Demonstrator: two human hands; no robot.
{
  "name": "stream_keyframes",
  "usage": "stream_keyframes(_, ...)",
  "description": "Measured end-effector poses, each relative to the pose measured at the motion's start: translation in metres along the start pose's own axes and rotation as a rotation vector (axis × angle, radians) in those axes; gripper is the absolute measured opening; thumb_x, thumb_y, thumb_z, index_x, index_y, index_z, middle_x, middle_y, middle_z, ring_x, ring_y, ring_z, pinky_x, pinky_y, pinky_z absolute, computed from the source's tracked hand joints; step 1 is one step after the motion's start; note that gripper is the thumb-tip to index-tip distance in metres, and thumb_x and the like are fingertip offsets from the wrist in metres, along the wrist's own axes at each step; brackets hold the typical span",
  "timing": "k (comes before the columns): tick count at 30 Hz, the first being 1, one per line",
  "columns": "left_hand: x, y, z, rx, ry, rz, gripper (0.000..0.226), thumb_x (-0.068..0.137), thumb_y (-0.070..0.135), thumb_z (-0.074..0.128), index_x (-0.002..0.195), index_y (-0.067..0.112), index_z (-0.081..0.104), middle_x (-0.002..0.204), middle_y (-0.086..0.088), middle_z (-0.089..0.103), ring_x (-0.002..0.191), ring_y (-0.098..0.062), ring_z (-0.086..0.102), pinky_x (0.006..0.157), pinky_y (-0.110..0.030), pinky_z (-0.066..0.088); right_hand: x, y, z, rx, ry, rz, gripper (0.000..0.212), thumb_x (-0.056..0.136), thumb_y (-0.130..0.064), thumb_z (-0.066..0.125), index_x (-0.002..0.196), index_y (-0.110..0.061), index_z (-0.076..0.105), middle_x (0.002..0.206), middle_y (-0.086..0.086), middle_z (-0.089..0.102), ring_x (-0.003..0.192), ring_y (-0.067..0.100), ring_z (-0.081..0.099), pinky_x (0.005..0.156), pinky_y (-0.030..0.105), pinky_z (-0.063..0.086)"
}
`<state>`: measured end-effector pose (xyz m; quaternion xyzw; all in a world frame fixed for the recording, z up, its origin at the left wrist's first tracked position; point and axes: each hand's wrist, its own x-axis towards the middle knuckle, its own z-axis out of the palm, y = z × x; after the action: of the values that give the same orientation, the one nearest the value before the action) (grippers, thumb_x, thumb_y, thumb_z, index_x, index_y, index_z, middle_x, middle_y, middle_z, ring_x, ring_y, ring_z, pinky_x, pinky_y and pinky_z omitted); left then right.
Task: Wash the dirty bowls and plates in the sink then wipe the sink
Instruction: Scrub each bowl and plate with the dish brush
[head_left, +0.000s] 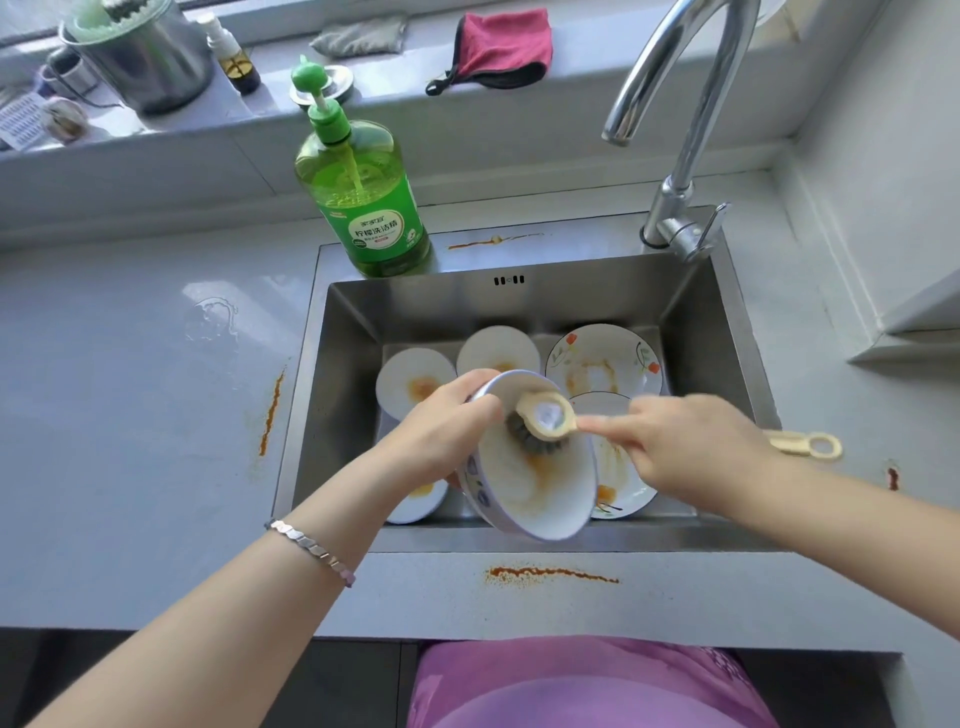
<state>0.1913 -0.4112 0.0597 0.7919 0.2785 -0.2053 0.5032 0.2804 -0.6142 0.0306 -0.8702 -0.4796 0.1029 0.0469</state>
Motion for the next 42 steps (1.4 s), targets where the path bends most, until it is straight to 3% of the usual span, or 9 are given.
stream_keyframes(2, 0.001, 0.004, 0.001, -0.08, -0.045, -0.041, 0.037, 0.089, 0.015, 0.039, 0.117, 0.035, 0.053, 0.099, 0.002, 0.059, 0.083, -0.02, 0.06, 0.049, -0.028, 0.05, 0.006, 0.002, -0.008, -0.042, 0.176, -0.09, 0.051, 0.068, -0.009, 0.057, 0.106, -0.041, 0.068, 0.054, -0.001, 0.039, 0.039, 0.021, 0.02, 0.044, 0.015, 0.004)
stream_keyframes(6, 0.004, 0.008, -0.007, -0.176, 0.031, -0.07, 0.034, 0.09, 0.013, 0.037, 0.113, 0.034, 0.052, 0.088, 0.003, 0.056, 0.067, -0.017, 0.057, 0.047, -0.027, 0.05, 0.0, 0.014, 0.005, -0.041, 0.227, -0.069, 0.046, 0.067, -0.011, 0.052, 0.102, -0.033, 0.072, 0.05, 0.0, 0.039, 0.039, 0.019, 0.012, 0.045, 0.013, -0.002)
stream_keyframes(9, 0.008, 0.008, -0.01, -0.2, 0.106, -0.079, 0.033, 0.09, 0.013, 0.036, 0.112, 0.032, 0.052, 0.088, 0.005, 0.055, 0.07, -0.016, 0.056, 0.049, -0.028, 0.05, -0.016, 0.005, 0.009, 0.048, 0.047, -0.015, 0.044, 0.085, -0.017, 0.045, 0.112, -0.047, 0.063, 0.06, -0.006, 0.047, 0.043, 0.017, 0.039, 0.032, 0.03, 0.035)
stream_keyframes(13, 0.009, 0.007, -0.001, -0.134, 0.105, -0.096, 0.031, 0.09, 0.016, 0.037, 0.109, 0.034, 0.053, 0.092, 0.002, 0.055, 0.08, -0.022, 0.056, 0.048, -0.027, 0.049, -0.02, 0.002, -0.001, 0.529, -0.305, 0.074, 0.036, 0.096, -0.027, 0.045, 0.115, -0.056, 0.054, 0.108, -0.015, 0.067, 0.095, 0.011, 0.062, 0.085, 0.033, 0.05)
stream_keyframes(19, 0.004, 0.005, 0.006, -0.193, 0.051, -0.079, 0.033, 0.091, 0.011, 0.034, 0.112, 0.03, 0.051, 0.091, 0.003, 0.053, 0.077, -0.016, 0.054, 0.042, -0.024, 0.048, -0.013, 0.004, -0.009, -0.069, -0.182, 0.125, 0.05, 0.098, -0.027, 0.029, 0.135, -0.06, 0.021, 0.081, -0.004, 0.039, 0.065, 0.022, 0.044, 0.054, 0.029, 0.033)
stream_keyframes(25, 0.005, 0.0, 0.005, -0.209, 0.111, -0.053, 0.024, 0.095, 0.022, 0.04, 0.113, 0.032, 0.051, 0.098, 0.001, 0.057, 0.084, -0.019, 0.057, 0.046, -0.025, 0.048, -0.021, 0.0, 0.003, 0.34, -0.24, 0.224, 0.043, 0.097, -0.025, 0.037, 0.126, -0.057, 0.041, 0.099, -0.006, 0.066, 0.08, 0.013, 0.058, 0.074, 0.032, 0.047)
stream_keyframes(29, 0.003, -0.009, 0.019, -0.137, 0.236, 0.119, 0.023, 0.092, 0.038, 0.046, 0.114, 0.045, 0.05, 0.103, 0.017, 0.06, 0.1, -0.005, 0.055, 0.076, -0.022, 0.045, -0.014, -0.022, 0.008, 0.966, -0.169, 0.504, 0.034, 0.097, -0.02, 0.044, 0.121, -0.039, 0.057, 0.084, -0.004, 0.066, 0.061, 0.01, 0.058, 0.054, 0.017, 0.046)
stream_keyframes(33, -0.003, -0.007, 0.033, -0.182, 0.285, 0.246, 0.019, 0.091, 0.046, 0.041, 0.108, 0.053, 0.045, 0.098, 0.035, 0.055, 0.094, 0.018, 0.049, 0.073, 0.001, 0.034, 0.004, -0.054, -0.005, 1.495, -0.059, 0.759, 0.032, 0.098, -0.018, 0.042, 0.12, -0.037, 0.056, 0.066, 0.003, 0.038, 0.035, 0.004, 0.022, 0.034, 0.014, 0.021)
stream_keyframes(42, 0.01, -0.007, 0.018, -0.416, 0.484, 0.479, 0.027, 0.091, 0.038, 0.031, 0.113, 0.04, 0.047, 0.106, 0.021, 0.057, 0.099, 0.007, 0.054, 0.088, -0.012, 0.041, -0.011, -0.077, -0.036, 1.475, -0.117, 0.502, 0.034, 0.097, -0.014, 0.044, 0.125, -0.031, 0.055, 0.06, 0.001, 0.031, 0.034, 0.004, 0.022, 0.035, 0.01, 0.022)
